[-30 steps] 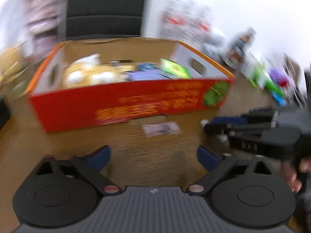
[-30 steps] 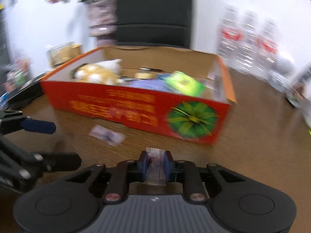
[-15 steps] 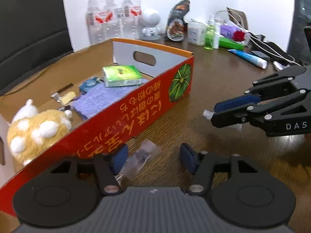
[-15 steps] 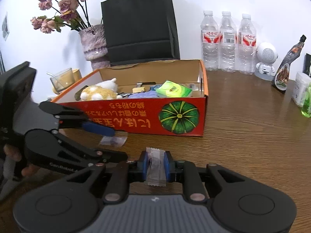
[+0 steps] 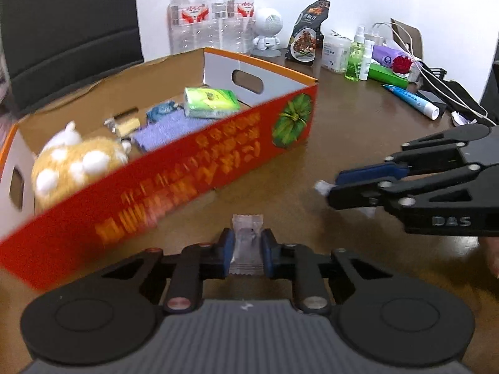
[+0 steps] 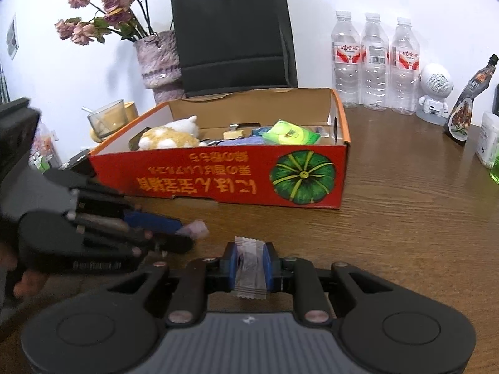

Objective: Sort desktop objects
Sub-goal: 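Carry both sweets into the box while both tools open to release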

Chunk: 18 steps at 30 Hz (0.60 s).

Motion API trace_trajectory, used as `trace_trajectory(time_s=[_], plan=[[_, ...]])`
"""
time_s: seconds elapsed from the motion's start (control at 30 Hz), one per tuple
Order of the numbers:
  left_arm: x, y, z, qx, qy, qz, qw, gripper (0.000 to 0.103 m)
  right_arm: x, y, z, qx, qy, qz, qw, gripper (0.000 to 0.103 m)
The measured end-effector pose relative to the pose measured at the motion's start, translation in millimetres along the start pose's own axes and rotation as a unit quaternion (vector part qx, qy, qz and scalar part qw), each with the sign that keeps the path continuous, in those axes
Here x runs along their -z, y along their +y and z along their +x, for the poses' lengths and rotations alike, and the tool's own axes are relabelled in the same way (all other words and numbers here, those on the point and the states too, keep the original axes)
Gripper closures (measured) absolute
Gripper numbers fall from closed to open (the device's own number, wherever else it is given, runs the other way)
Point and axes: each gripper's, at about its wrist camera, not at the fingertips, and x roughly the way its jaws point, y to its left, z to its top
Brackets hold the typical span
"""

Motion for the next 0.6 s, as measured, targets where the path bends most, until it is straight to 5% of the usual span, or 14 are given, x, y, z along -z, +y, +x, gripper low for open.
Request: trace_trajectory(time_s=[0.1,0.27,0.47,0.6], plan=[[13.7,-19.8,-16.8,-0.019,-0.005,-0.017,0.9997,0.085,3.9,11.1,-9.6,-0.002,0.001,-0.003,1.0,0.087],[16.5,-28.2,-68.8,-0.032,-0.07,-0.041,0.9962,0.086,8.4,32.2,-33.6,-0.006,-0.013,-0.02,1.0,0.087],[-35.4,10.9,-133.1,-0.064,-0.144,-0.086,0.9838,0.086,-25.1,46.6,-75.7,0.001,-0.076,-0.036,0.996,0.087],[-88.2,62.7,-125.7,-0.08,-0.129,-0.127,0.9802,0.086,-84.9,42.9,-81.7,0.008,-0.104,-0.04,0.994,0.087]])
